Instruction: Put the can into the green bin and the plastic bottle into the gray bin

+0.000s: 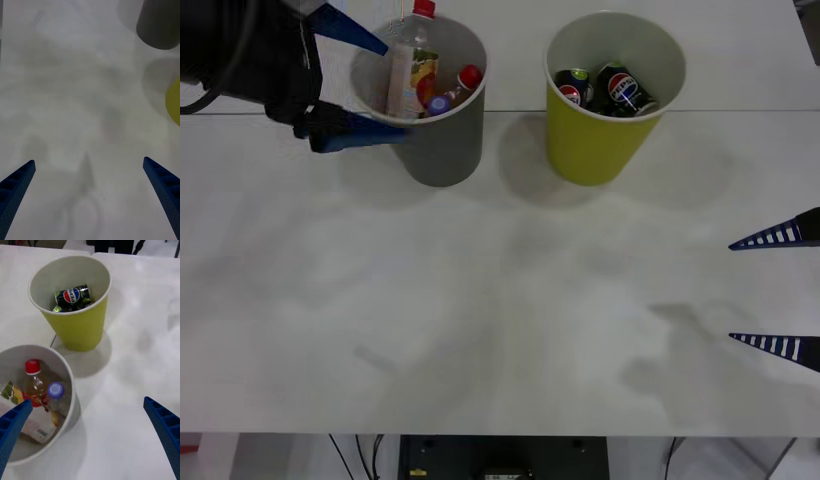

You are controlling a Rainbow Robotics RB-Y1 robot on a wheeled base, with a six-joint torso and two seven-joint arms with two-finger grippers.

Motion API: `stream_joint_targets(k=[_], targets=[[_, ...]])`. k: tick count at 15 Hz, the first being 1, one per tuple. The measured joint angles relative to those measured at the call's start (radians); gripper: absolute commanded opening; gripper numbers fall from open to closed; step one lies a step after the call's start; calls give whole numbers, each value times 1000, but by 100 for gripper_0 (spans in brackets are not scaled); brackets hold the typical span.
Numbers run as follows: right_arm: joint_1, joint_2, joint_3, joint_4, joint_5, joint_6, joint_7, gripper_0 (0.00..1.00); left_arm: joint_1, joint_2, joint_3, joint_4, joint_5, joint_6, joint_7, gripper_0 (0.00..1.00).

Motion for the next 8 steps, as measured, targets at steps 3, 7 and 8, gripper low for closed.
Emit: stream_joint_targets(k=[3,7,8], targets=[[0,0,0,0,0,0,0,100,208,37,99,-165,27,0,-95,100],[0,0,0,0,0,0,0,100,454,38,223,-255,108,24,-245,100],[0,0,0,0,0,0,0,100,502,38,241,-258,131,28,-292,100]])
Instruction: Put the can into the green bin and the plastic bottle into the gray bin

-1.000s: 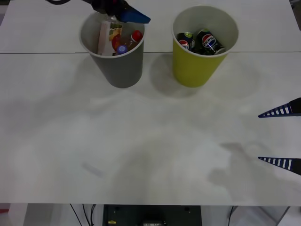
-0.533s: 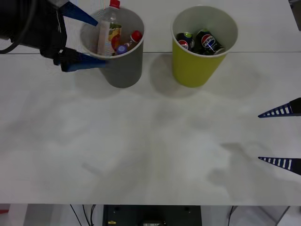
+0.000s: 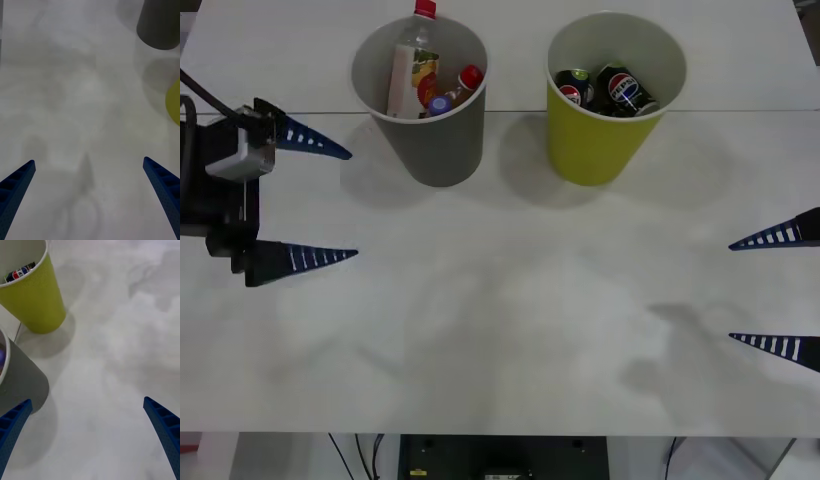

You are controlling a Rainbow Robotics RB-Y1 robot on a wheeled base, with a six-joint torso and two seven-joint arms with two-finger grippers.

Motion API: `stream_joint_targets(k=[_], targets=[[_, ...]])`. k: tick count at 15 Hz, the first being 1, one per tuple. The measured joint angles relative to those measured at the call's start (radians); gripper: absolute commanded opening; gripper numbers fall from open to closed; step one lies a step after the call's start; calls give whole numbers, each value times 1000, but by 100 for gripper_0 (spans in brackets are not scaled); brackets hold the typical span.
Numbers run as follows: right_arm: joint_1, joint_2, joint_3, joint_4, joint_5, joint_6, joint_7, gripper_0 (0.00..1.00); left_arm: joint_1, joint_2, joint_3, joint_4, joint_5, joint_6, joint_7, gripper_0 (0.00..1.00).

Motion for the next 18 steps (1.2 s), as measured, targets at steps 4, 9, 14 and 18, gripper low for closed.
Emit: stream_joint_targets(k=[4,9,14,18], targets=[[0,0,0,0,0,0,0,100,122,0,41,-1,43,3,-165,100],[0,0,0,0,0,0,0,100,228,0,54,-2,54,19,-300,100],[0,0,0,0,0,0,0,100,299,0,70,-18,55,30,-333,100],[0,0,0,0,0,0,0,100,323,0,70,-26,25,34,-341,100]])
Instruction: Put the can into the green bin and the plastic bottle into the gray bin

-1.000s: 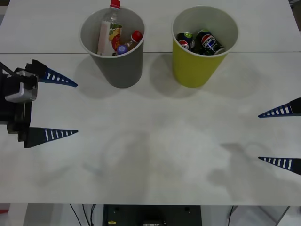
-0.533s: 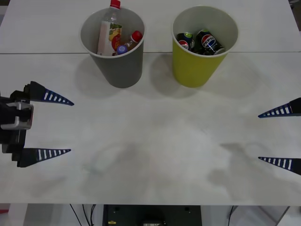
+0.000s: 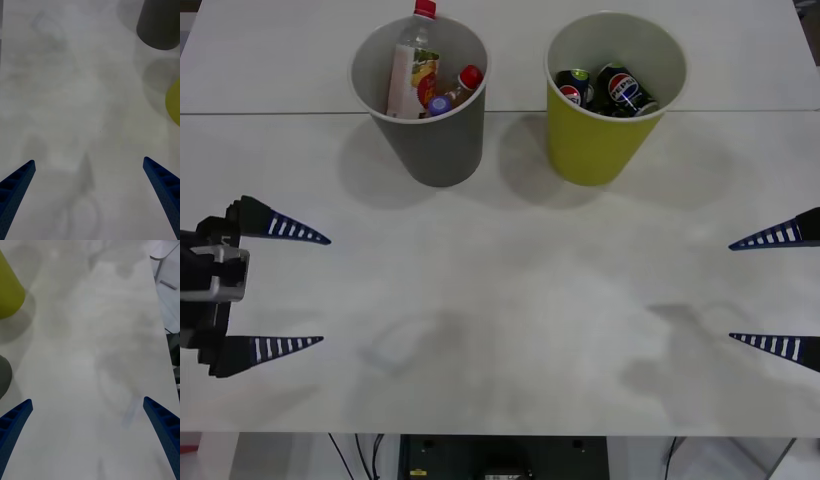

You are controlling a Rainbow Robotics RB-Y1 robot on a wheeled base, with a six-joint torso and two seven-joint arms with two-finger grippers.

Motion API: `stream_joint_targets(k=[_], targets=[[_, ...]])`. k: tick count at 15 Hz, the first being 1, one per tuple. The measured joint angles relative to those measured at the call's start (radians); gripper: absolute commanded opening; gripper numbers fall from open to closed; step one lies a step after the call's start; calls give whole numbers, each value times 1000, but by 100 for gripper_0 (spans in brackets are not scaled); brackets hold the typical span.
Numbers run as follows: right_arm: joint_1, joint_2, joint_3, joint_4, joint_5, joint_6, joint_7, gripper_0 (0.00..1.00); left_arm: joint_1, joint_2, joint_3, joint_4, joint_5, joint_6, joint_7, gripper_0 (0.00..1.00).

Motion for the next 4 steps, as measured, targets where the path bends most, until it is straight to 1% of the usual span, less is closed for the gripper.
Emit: stream_joint_targets(k=[4], targets=[[0,0,0,0,0,0,0,100,0,0,-1,0,-11,0,-1,100]])
